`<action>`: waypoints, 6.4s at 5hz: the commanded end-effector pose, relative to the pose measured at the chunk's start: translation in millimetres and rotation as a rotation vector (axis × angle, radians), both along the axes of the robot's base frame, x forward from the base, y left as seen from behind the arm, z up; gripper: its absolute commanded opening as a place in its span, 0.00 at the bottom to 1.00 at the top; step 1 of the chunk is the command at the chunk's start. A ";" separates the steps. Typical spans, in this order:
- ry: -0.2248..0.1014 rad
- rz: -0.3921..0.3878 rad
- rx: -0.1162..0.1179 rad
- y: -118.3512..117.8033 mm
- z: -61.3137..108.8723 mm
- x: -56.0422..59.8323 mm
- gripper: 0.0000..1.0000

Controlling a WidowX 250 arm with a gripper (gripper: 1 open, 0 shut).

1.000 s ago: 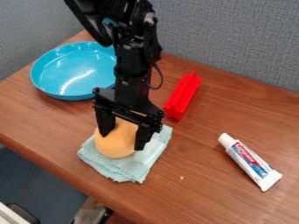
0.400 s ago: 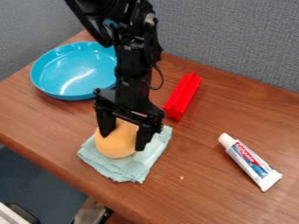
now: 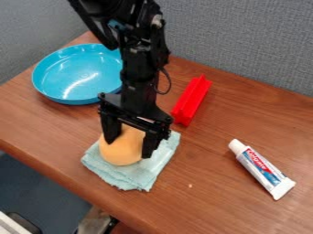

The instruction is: Put the yellow ball on the blue plate

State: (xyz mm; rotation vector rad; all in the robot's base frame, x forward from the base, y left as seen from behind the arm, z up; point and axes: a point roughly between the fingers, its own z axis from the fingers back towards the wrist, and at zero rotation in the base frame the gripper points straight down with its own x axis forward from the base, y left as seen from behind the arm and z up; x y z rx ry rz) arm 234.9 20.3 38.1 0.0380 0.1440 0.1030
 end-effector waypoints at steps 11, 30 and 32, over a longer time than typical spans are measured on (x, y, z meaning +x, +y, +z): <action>-0.020 0.031 -0.067 21.2 39.8 12.9 0.00; -0.080 0.299 0.046 139.0 54.2 57.5 0.00; -0.109 0.279 0.033 136.4 73.1 56.6 1.00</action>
